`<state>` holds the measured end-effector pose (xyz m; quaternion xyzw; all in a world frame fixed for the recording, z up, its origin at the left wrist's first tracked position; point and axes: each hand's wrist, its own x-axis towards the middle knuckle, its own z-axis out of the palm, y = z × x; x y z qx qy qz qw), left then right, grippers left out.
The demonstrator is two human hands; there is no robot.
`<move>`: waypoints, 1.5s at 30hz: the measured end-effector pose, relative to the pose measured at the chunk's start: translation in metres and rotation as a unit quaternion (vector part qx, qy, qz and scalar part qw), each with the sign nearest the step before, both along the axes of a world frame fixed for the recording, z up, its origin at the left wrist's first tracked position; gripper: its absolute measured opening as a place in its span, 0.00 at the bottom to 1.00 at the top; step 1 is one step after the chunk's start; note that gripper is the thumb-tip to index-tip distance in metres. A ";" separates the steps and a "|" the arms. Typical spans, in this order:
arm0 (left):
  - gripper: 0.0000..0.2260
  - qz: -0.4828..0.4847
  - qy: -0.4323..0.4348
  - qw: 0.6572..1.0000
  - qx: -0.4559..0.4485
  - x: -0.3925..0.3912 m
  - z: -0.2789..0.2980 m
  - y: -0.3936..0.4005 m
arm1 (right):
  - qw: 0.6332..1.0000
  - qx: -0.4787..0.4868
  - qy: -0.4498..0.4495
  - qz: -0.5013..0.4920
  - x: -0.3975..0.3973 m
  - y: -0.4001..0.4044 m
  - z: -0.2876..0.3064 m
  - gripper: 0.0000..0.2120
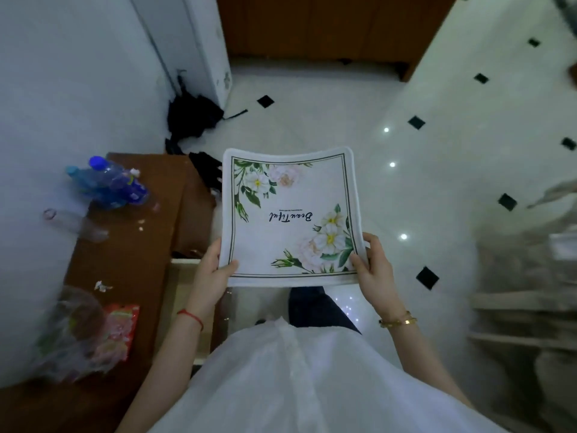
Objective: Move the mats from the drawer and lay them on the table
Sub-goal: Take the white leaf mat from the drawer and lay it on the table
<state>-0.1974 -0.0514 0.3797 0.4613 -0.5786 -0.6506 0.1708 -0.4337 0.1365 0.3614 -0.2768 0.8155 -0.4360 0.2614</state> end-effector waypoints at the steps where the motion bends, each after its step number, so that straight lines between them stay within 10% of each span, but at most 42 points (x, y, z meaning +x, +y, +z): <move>1: 0.23 -0.032 0.002 0.999 -0.010 -0.012 0.004 0.002 | 1.000 -0.006 -0.002 -0.031 0.001 0.014 0.005 0.15; 16: 0.25 -0.377 0.048 0.924 -0.042 -0.233 0.025 0.113 | 0.927 -0.059 0.008 -0.370 -0.032 0.224 0.033 0.16; 45: 0.25 -0.640 0.119 0.759 -0.016 -0.642 0.046 0.503 | 0.732 -0.017 0.094 -0.675 -0.250 0.558 0.046 0.16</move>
